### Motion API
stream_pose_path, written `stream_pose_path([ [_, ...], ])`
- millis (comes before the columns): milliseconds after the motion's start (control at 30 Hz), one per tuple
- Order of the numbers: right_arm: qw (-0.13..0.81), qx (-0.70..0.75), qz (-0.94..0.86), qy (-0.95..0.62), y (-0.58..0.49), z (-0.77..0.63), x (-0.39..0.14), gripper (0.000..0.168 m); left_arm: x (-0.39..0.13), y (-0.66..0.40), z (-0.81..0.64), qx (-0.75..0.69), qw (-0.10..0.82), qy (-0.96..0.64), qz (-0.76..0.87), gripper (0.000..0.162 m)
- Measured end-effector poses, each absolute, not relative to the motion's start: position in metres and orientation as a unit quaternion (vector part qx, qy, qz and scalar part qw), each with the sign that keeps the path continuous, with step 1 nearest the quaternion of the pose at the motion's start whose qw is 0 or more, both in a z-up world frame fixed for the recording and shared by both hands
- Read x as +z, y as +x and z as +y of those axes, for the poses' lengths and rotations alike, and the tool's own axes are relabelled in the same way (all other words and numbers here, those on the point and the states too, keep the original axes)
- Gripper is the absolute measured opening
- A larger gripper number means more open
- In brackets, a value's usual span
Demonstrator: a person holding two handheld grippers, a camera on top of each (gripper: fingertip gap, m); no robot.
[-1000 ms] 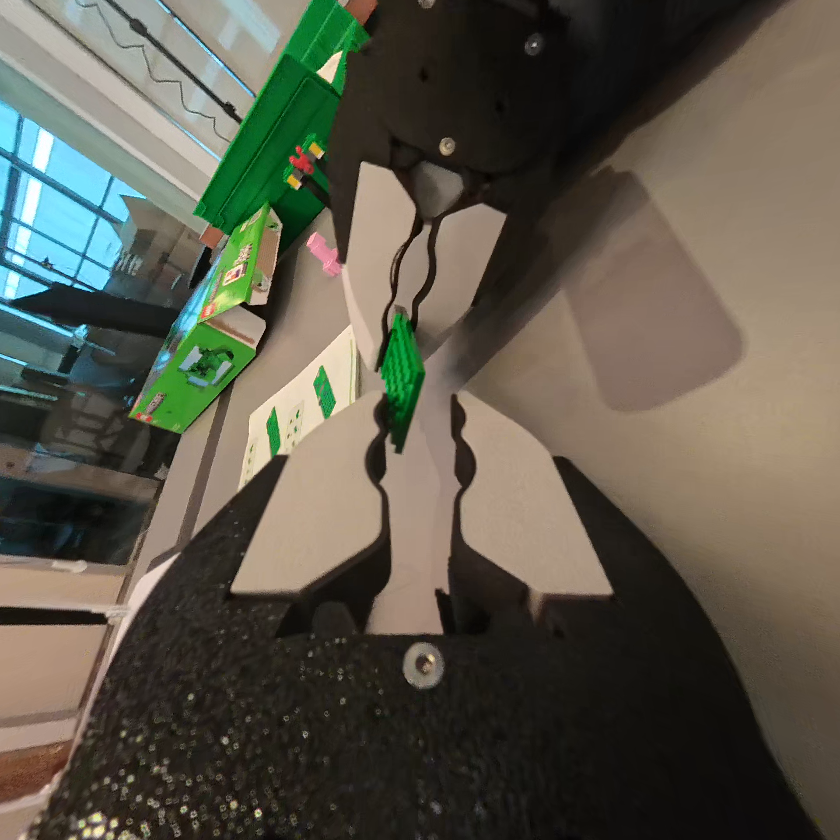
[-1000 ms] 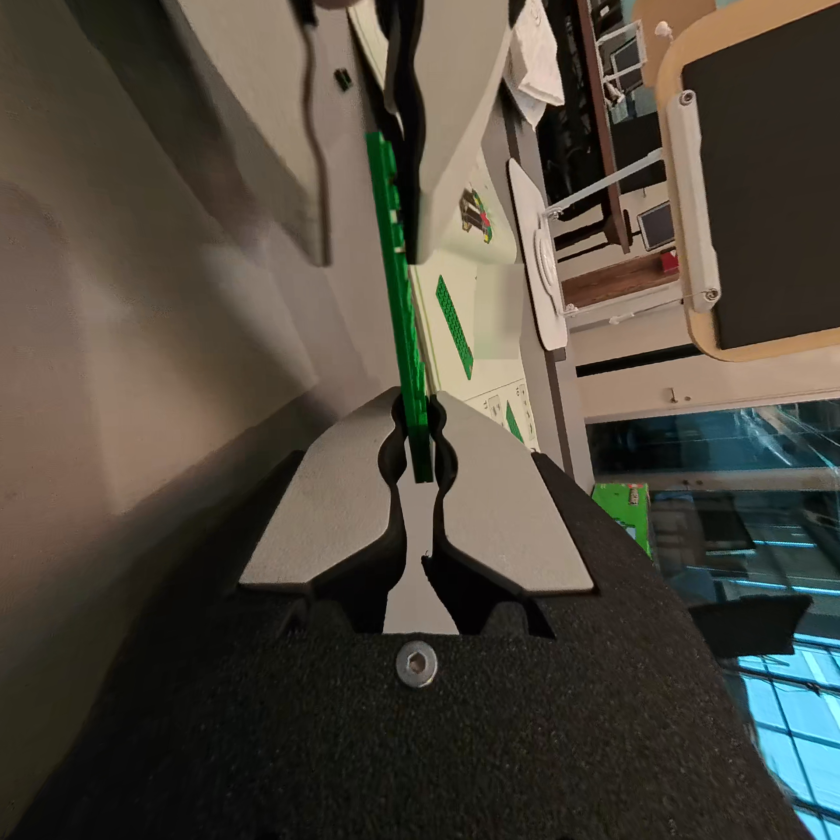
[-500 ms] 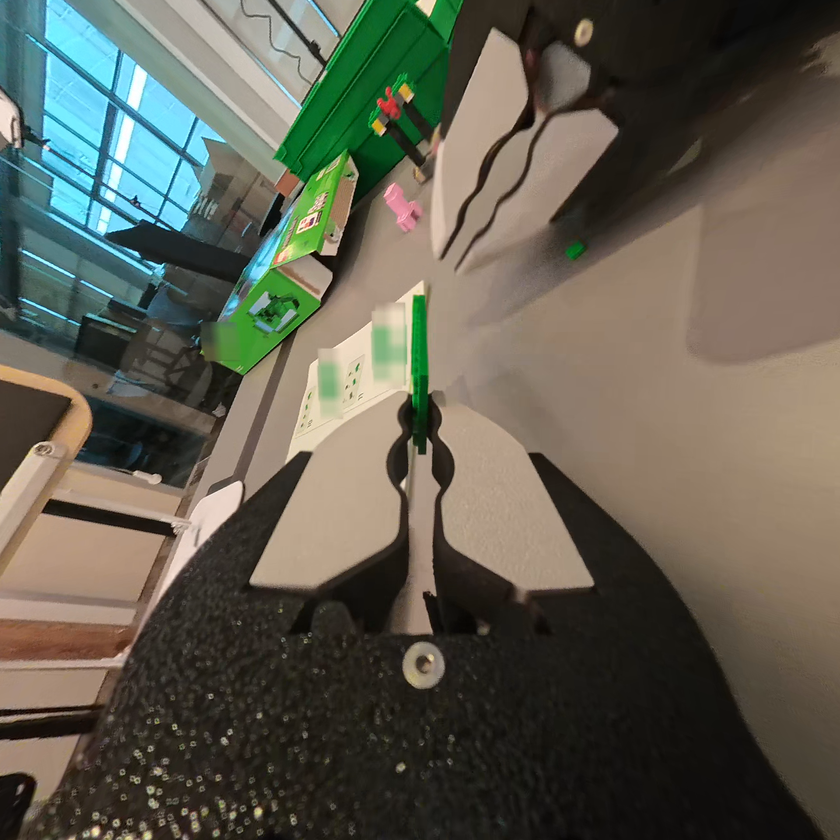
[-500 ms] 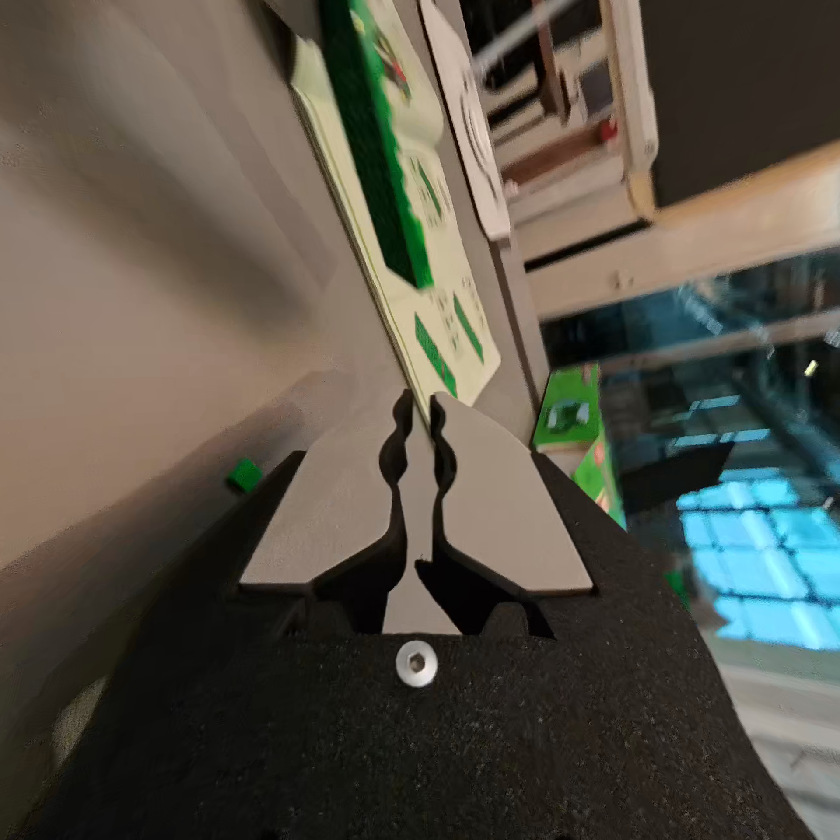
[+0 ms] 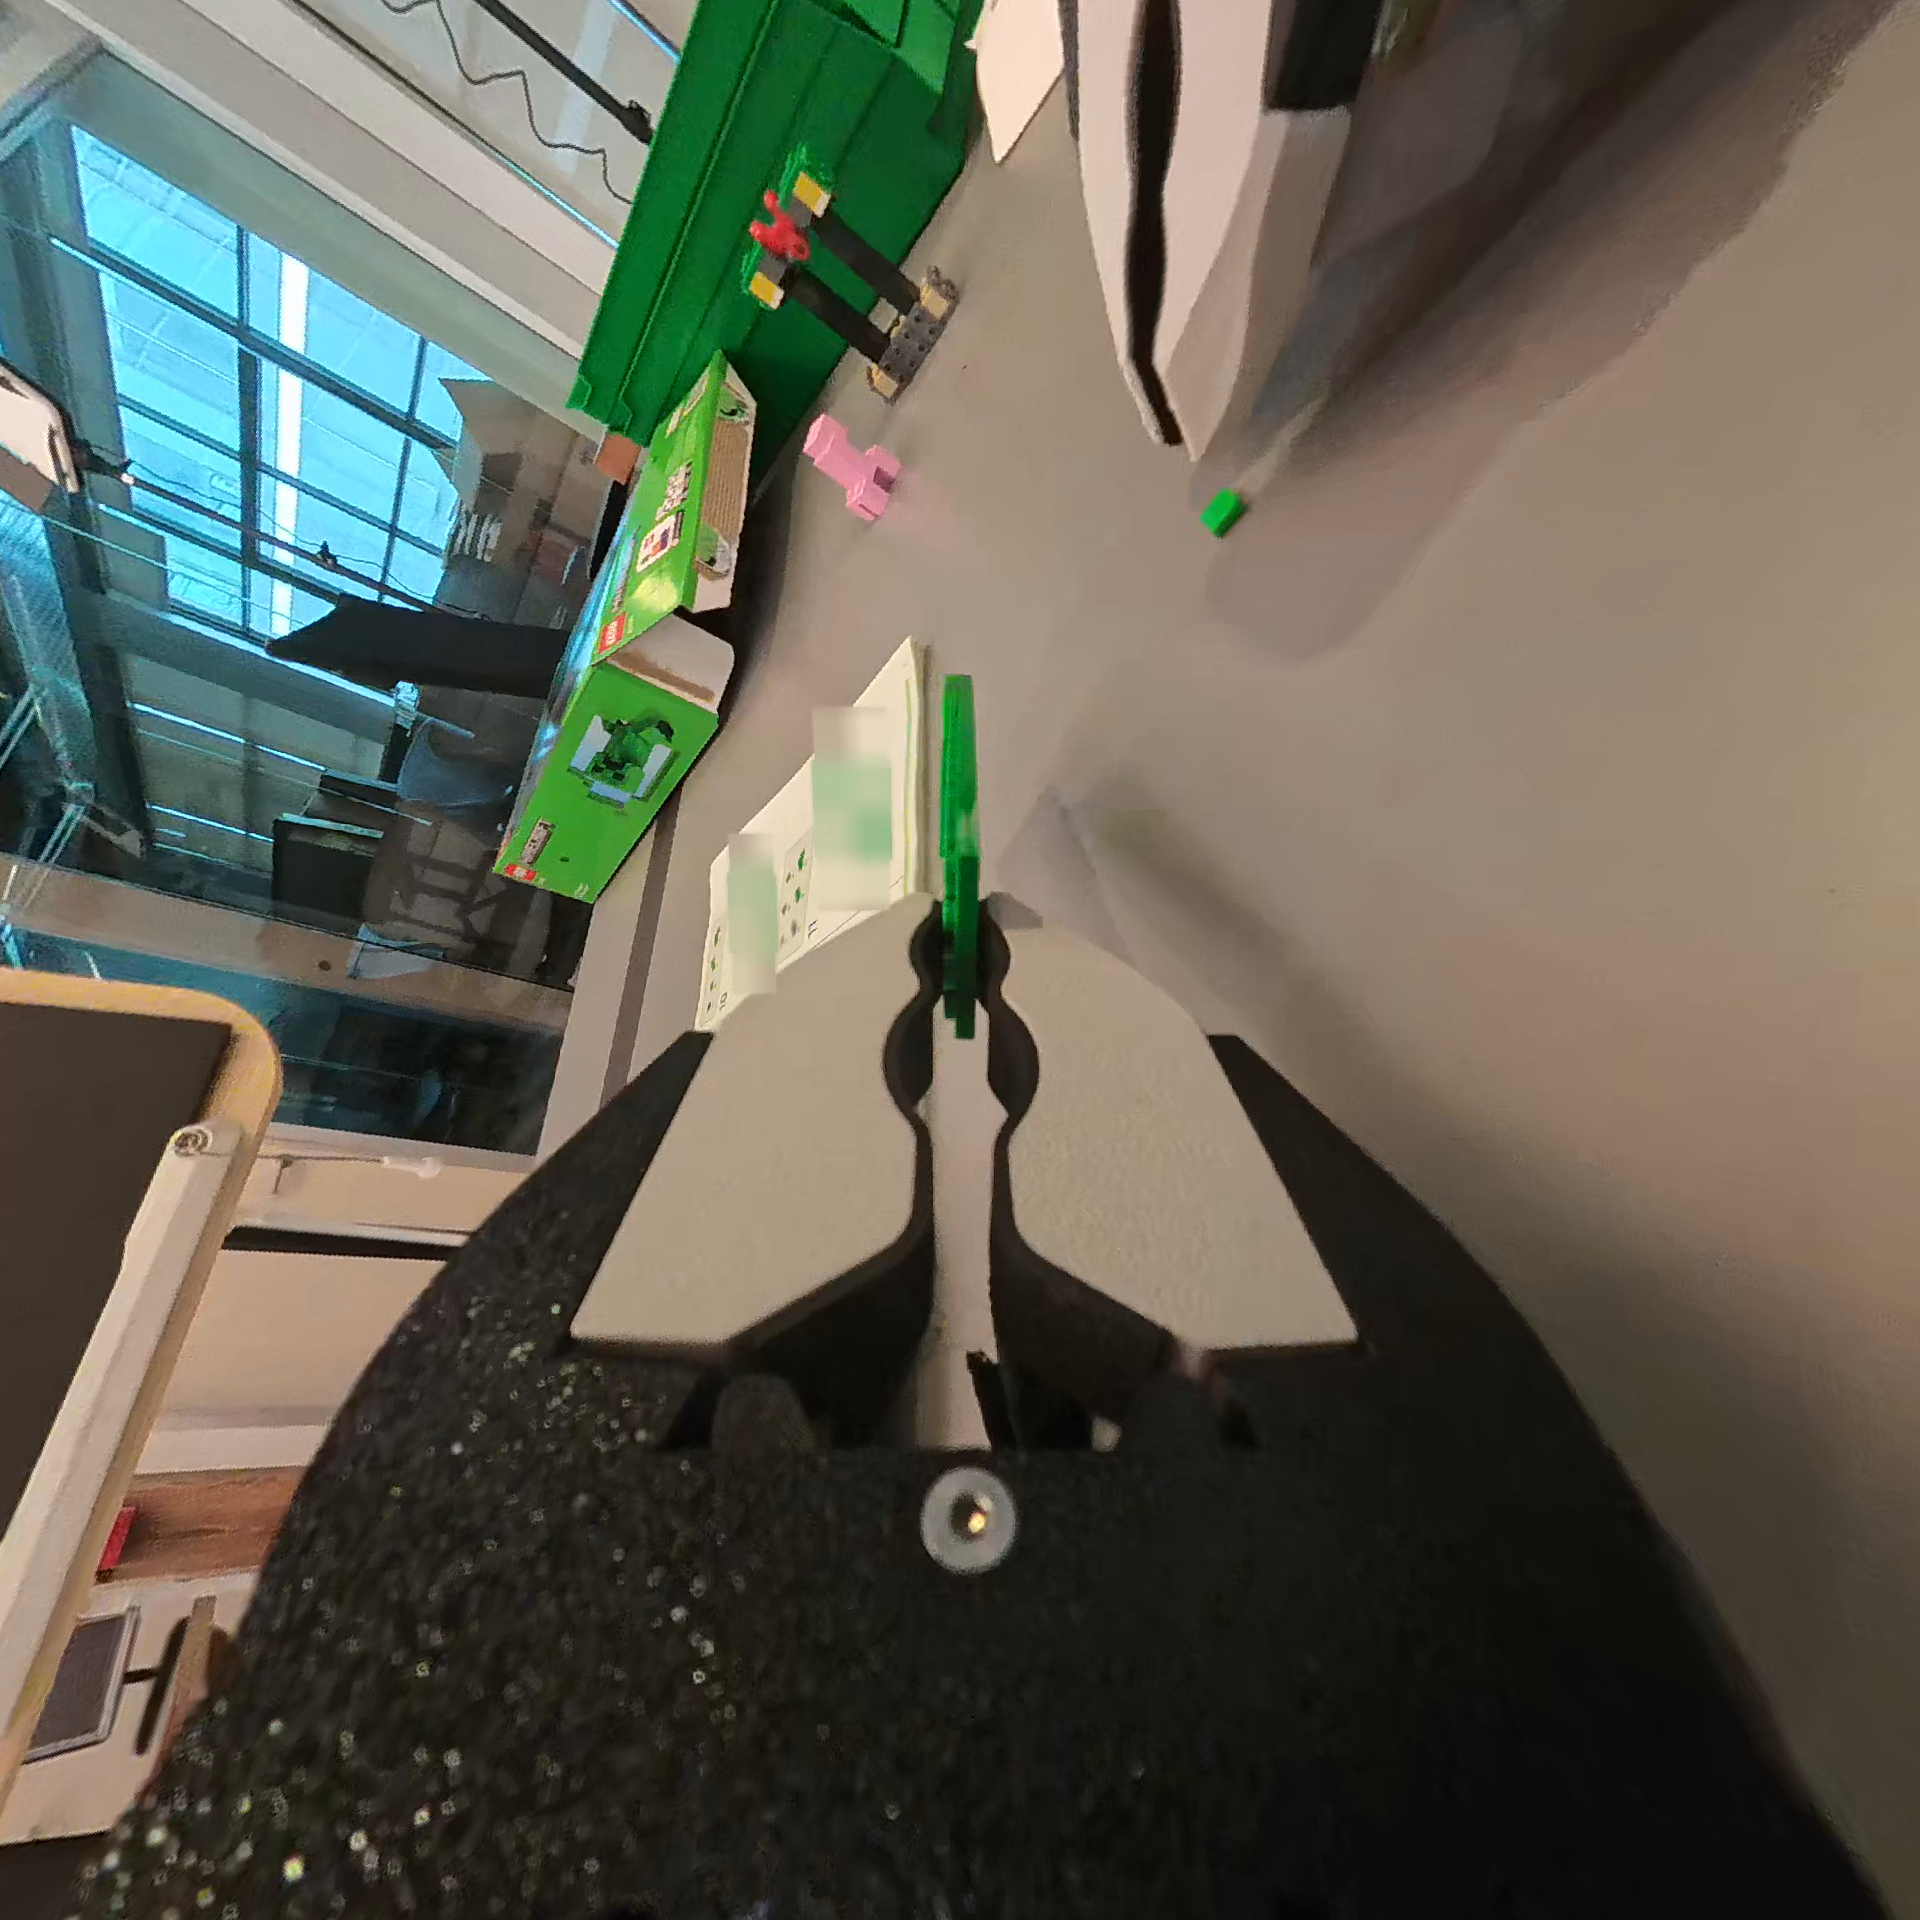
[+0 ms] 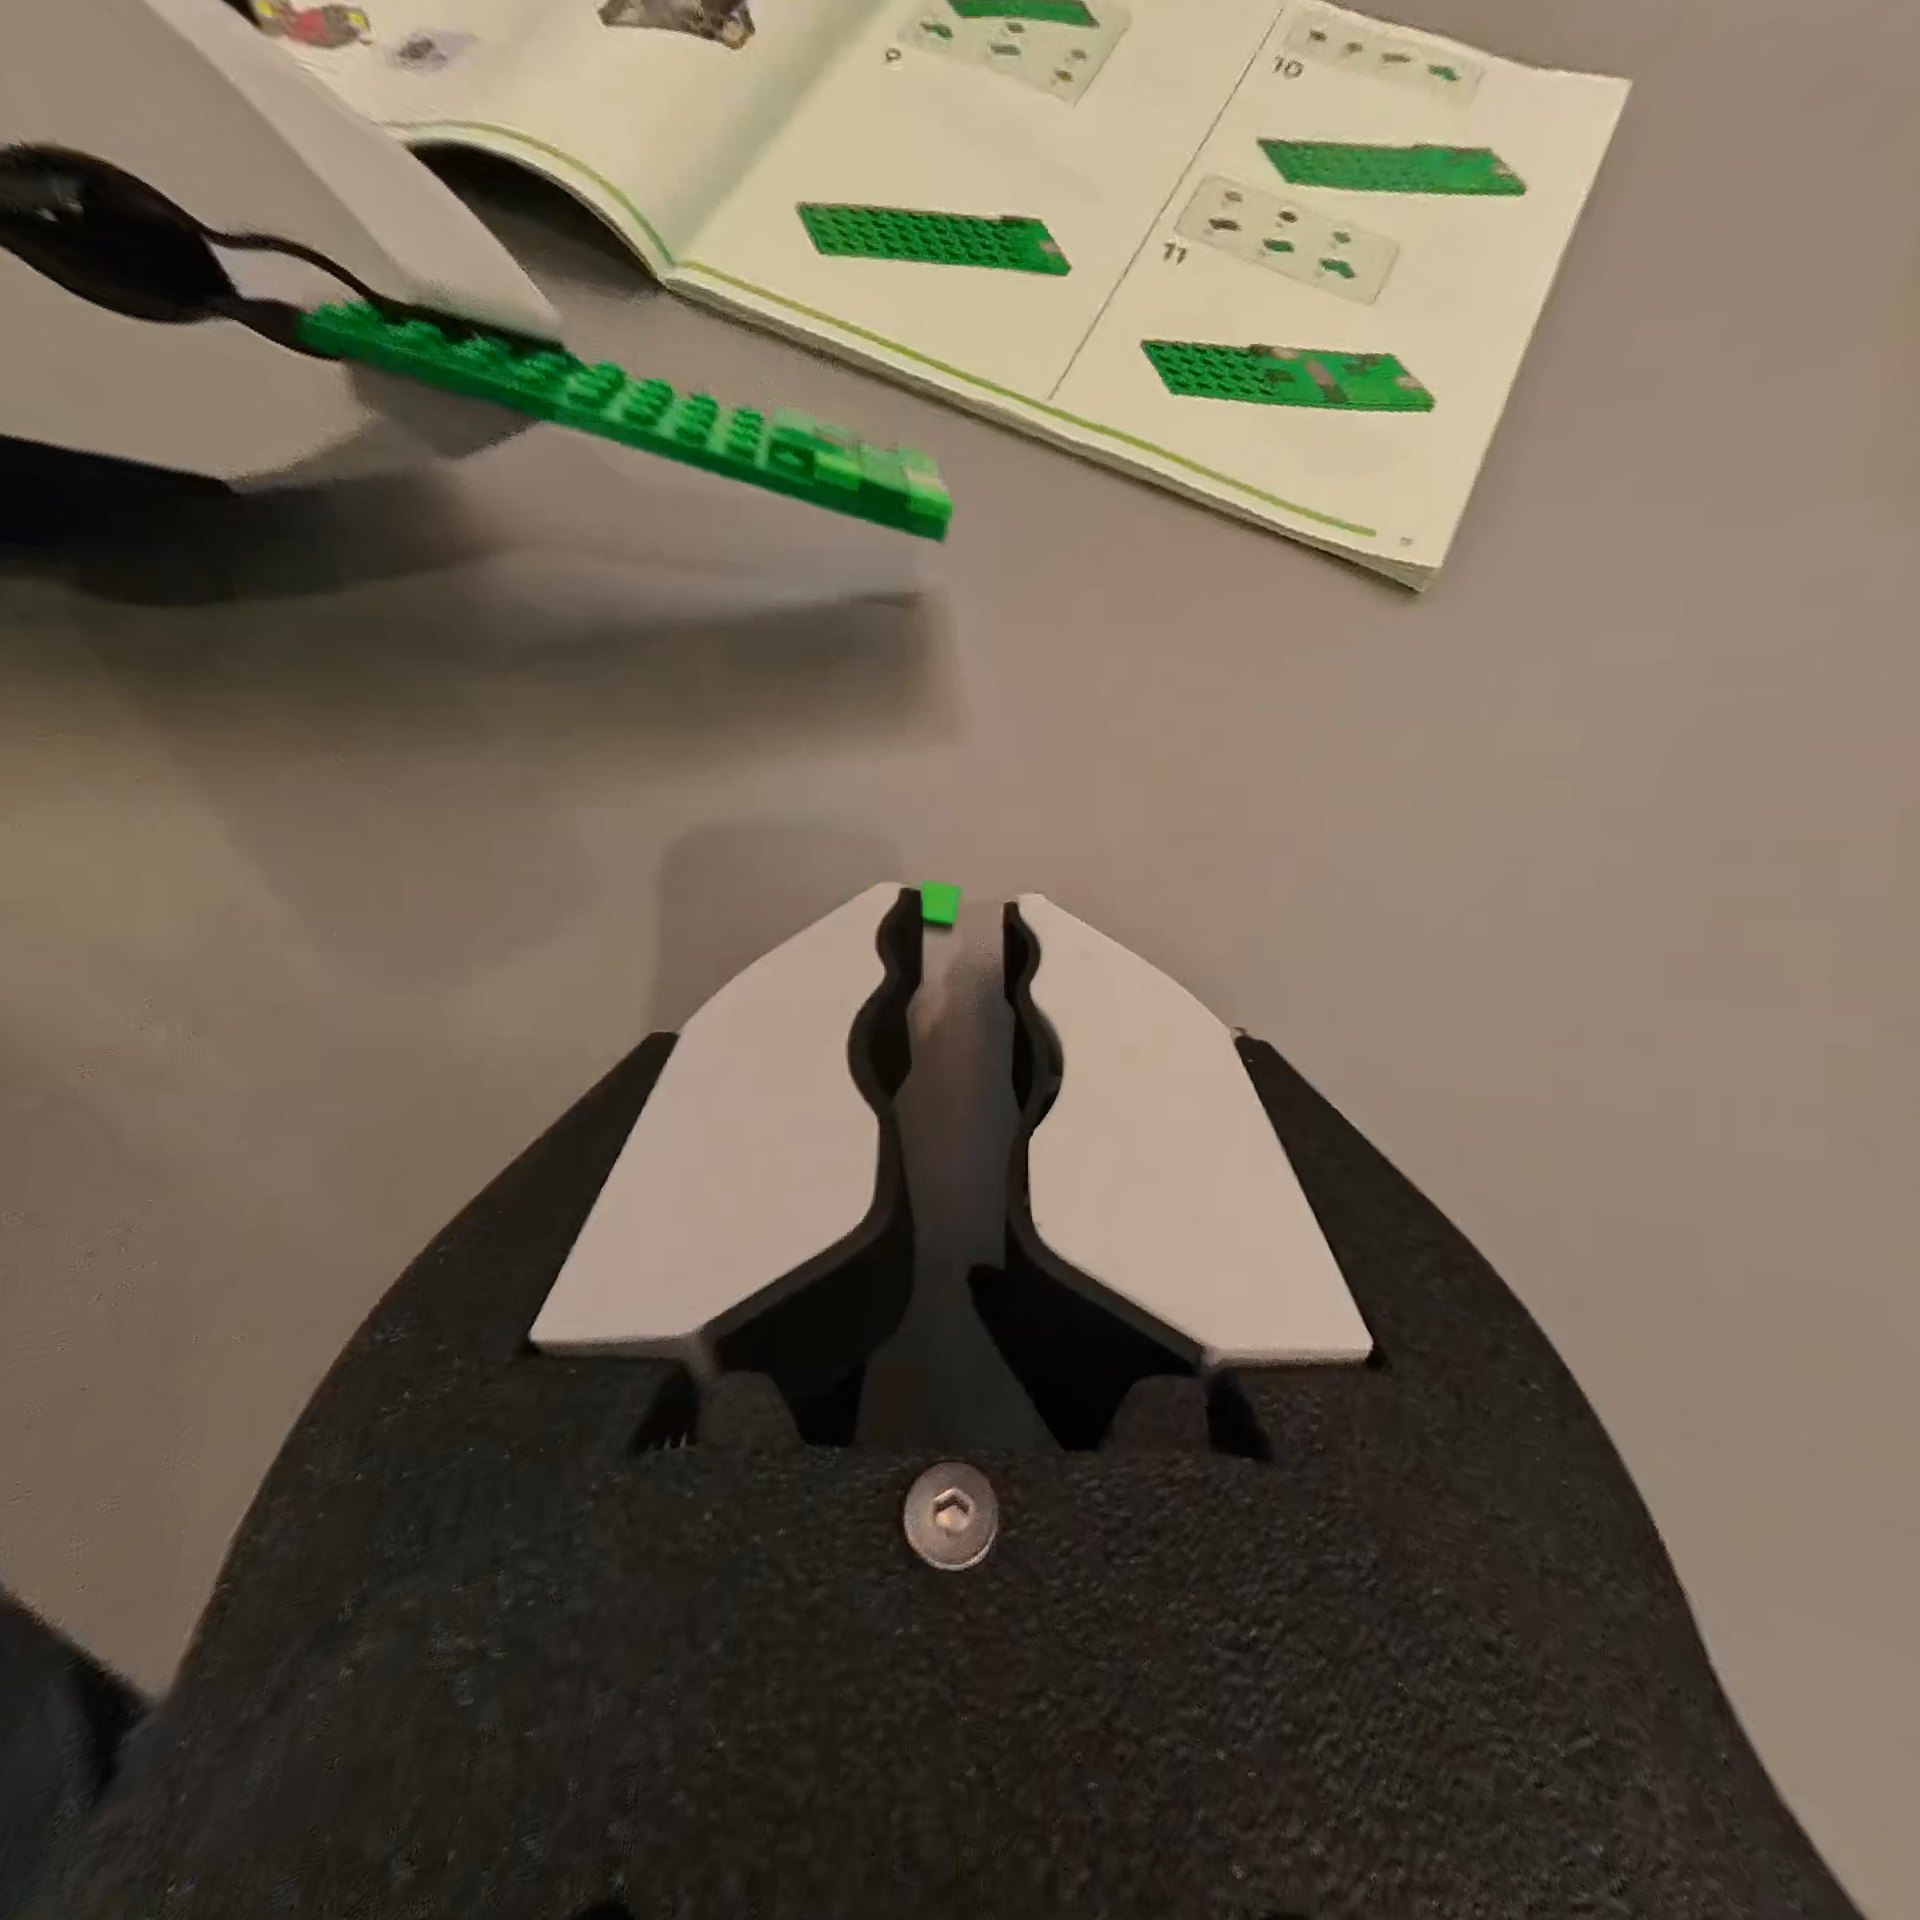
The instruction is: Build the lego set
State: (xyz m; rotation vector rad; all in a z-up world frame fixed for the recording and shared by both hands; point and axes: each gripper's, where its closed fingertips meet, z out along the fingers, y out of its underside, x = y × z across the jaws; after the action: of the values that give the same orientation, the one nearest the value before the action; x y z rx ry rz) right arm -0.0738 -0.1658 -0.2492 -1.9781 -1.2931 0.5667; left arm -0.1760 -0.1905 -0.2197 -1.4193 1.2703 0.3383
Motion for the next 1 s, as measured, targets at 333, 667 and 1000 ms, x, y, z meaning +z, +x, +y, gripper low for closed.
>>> stream_pose_path([
  [333,0.316,0.154,-0.510,-0.785,-0.076,-0.166,-0.262,0.013,-0.226,-0.173,-0.193,0.123,0.558,-0.610,0.549,0.004],
  [667,0.306,0.139,-0.537,-0.774,-0.080,-0.164,-0.262,0.007,-0.227,-0.171,-0.194,0.135,0.558,-0.599,0.559,0.004],
  [1000,0.299,0.217,-0.559,-0.742,-0.115,-0.176,-0.227,0.007,-0.231,-0.166,-0.197,0.225,0.540,-0.531,0.613,0.004],
])
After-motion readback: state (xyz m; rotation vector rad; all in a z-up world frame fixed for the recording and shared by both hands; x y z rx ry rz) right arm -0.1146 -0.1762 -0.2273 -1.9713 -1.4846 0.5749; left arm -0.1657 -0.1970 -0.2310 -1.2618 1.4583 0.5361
